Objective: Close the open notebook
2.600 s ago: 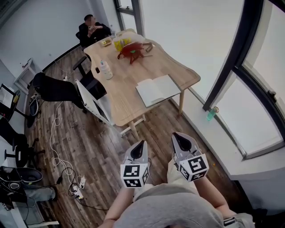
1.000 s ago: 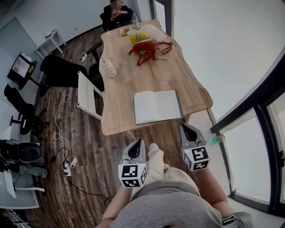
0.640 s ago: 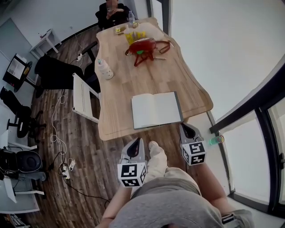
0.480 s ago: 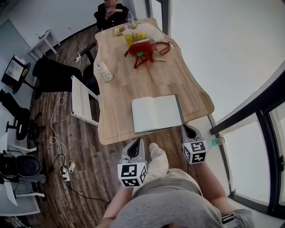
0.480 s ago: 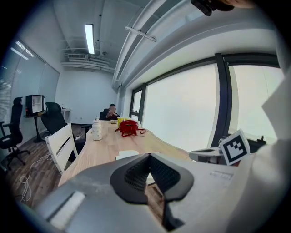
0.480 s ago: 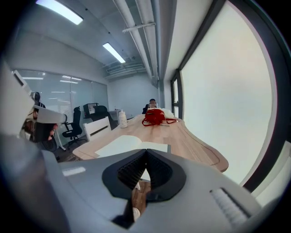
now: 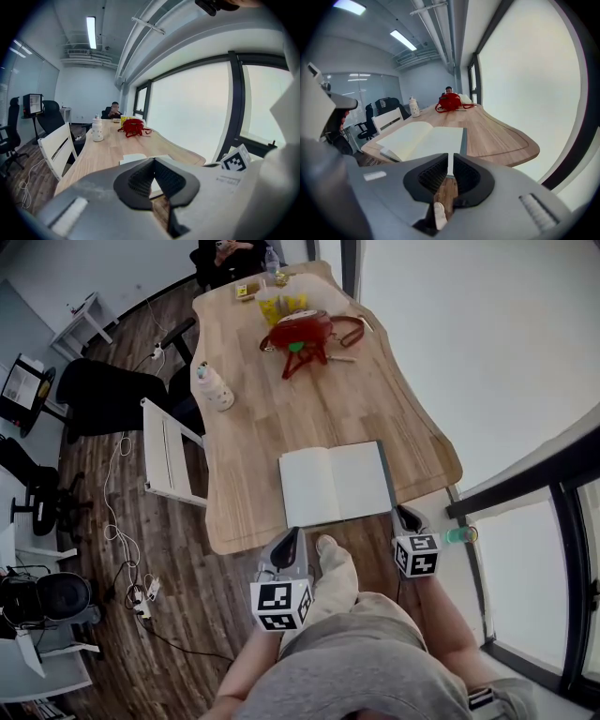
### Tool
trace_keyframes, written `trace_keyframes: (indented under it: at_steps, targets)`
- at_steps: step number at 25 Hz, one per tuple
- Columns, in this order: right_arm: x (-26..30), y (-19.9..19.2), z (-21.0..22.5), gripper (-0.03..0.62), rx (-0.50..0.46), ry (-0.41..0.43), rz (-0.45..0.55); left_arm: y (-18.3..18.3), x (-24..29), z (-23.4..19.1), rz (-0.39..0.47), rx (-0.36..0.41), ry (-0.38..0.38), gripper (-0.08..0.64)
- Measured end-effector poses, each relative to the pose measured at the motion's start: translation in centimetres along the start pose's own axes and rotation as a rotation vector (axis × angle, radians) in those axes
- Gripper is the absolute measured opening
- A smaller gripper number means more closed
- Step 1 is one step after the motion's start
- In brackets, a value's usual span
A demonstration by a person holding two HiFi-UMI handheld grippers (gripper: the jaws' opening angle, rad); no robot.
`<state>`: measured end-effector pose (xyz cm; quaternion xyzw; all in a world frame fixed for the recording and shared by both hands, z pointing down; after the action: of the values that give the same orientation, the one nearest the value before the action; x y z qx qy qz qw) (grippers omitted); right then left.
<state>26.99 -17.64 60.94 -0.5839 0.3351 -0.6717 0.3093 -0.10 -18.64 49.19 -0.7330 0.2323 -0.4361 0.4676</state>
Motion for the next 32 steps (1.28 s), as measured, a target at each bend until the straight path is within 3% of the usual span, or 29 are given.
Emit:
trace_keyframes:
  at_steps: [8, 11, 23, 30, 32]
  targets:
    - [2.3, -2.2, 1.8, 0.138, 0.146, -0.013, -0.111, -0.6, 1.8, -0.1, -0.043, 0.008, -0.029, 0.005]
    - [3.2, -2.7, 2.1, 0.14, 0.202, -0.011, -0.14, -0.7, 2.2, -0.4, -0.049, 0.006, -0.029, 0.005]
    - [4.0, -3.9, 2.5, 0.118, 0.367, 0.032, -0.15, -1.2, 2.6, -0.5, -0.061, -0.001, -0.016, 0.005]
    - [3.8, -3.5, 2.4, 0.098, 0.339, 0.023, -0.164, -1.1, 2.3, -0.2, -0.055, 0.004, -0.018, 0.005]
    - [3.6, -3.4, 2.5, 0.031, 0.326, 0.003, -0.163, -1.0, 2.2, -0.1, -0.05, 0.004, -0.018, 0.005]
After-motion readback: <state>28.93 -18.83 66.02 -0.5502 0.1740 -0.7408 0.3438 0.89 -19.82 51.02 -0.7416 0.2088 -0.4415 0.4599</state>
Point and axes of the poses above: the fingertips, and each gripper's own axes: x forward along the fingers, z to its right, y out of its top, the point moved 5 cm from there along -x, backward along the fingers, and after that the axes turned 2 degrees about -x, right-handed, at the moved point
